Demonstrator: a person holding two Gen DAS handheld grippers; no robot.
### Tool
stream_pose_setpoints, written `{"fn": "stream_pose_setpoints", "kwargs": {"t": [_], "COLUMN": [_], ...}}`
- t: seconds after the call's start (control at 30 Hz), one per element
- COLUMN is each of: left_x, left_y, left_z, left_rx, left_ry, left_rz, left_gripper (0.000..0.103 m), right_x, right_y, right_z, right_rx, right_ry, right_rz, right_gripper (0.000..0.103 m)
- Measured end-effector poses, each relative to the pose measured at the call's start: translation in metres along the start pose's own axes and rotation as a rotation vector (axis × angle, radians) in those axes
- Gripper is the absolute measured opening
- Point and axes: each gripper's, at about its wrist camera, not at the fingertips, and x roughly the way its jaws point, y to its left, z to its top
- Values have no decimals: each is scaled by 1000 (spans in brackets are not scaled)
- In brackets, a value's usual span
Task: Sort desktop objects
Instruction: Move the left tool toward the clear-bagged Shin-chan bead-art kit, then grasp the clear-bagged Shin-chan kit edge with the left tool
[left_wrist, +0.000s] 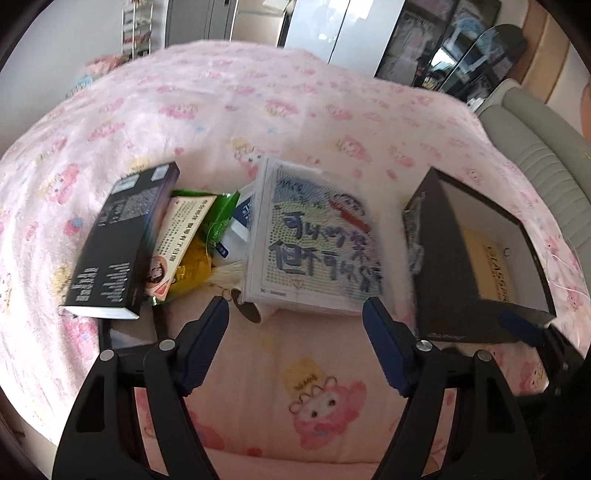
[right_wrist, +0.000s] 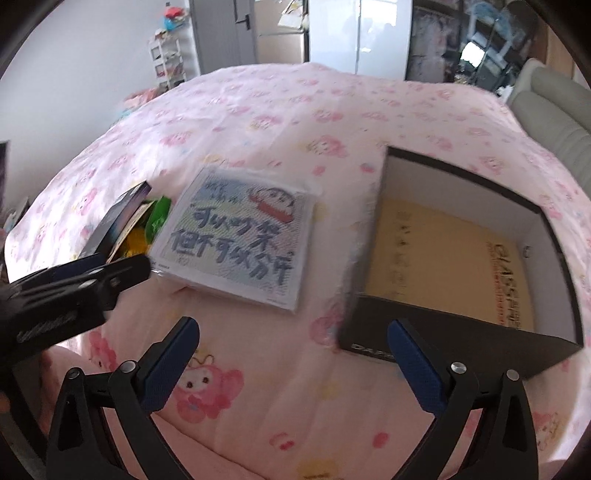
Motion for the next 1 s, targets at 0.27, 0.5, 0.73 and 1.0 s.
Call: {"fn": "stream_pose_setpoints", "kwargs": {"t": [0.27, 0.5, 0.73, 1.0], "left_x": [41, 59, 74, 61], "left_y": [26, 37, 42, 47], "left_z": [27, 22, 22, 18], "left_rx": [-75, -119, -126, -152], "left_ry": [119, 142, 152, 119], "left_rz": [-15, -45, -41, -75], "left_gripper": [59, 59, 50, 34], "right_x": [53, 82, 99, 101], "right_y": [4, -8, -21, -18], "right_z": [11, 1, 9, 6], "right_rx": [32, 110, 252, 272], "right_ry": [110, 163, 156, 162], "right_rz": [92, 115, 153, 159], "right_gripper": [51, 51, 52, 54]}}
